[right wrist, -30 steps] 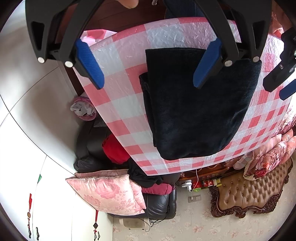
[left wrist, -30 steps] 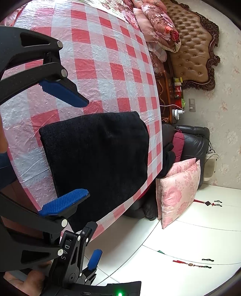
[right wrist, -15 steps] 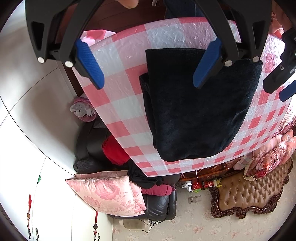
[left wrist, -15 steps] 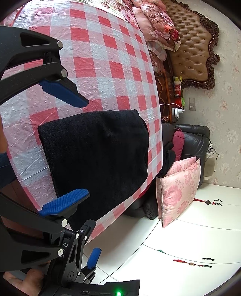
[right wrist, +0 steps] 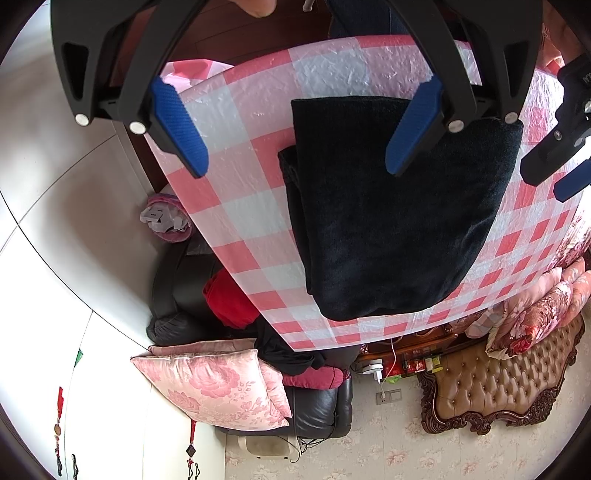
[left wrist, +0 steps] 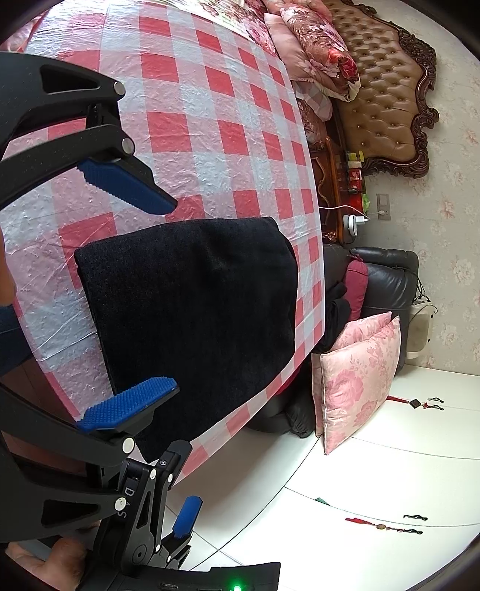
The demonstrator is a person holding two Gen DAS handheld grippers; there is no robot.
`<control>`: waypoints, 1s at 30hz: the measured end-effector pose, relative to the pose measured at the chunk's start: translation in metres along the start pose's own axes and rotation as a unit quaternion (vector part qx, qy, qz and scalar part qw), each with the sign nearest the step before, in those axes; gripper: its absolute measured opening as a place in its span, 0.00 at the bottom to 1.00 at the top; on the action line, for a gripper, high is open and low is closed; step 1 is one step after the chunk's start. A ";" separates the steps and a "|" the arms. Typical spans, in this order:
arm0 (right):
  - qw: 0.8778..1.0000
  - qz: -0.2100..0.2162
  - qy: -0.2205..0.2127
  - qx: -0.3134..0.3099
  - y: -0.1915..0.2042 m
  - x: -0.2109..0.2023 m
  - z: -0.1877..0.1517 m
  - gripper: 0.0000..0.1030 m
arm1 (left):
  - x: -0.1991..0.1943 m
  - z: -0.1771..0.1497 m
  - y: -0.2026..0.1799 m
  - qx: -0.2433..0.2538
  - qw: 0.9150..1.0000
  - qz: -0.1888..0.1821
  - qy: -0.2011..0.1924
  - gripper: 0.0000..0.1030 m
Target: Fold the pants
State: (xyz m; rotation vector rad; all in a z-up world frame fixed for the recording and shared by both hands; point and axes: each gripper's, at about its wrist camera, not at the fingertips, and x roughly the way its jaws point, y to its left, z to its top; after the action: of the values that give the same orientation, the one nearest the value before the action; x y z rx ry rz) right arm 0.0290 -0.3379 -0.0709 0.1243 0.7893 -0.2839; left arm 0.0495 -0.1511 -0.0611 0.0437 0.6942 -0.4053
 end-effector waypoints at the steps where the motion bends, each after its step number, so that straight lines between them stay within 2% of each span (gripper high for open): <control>1: 1.000 0.000 0.000 0.000 0.000 0.000 0.000 0.94 | 0.000 0.000 0.000 0.001 1.000 0.000 0.000 0.84; 25: 1.000 0.003 0.005 0.002 0.000 0.003 -0.003 0.94 | 0.004 0.004 -0.001 0.004 1.000 -0.013 0.001 0.84; 27: 1.000 0.003 0.005 0.002 0.001 0.003 -0.003 0.94 | 0.005 0.004 0.000 -0.003 1.000 -0.019 -0.003 0.84; 30: 1.000 0.002 0.006 0.003 0.001 0.003 -0.004 0.94 | 0.009 0.005 0.002 -0.015 0.999 -0.045 0.003 0.84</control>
State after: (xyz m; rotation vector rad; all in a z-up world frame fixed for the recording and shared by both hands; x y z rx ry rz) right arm 0.0288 -0.3369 -0.0761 0.1345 0.7997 -0.2816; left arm 0.0593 -0.1532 -0.0629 -0.0158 0.7096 -0.4814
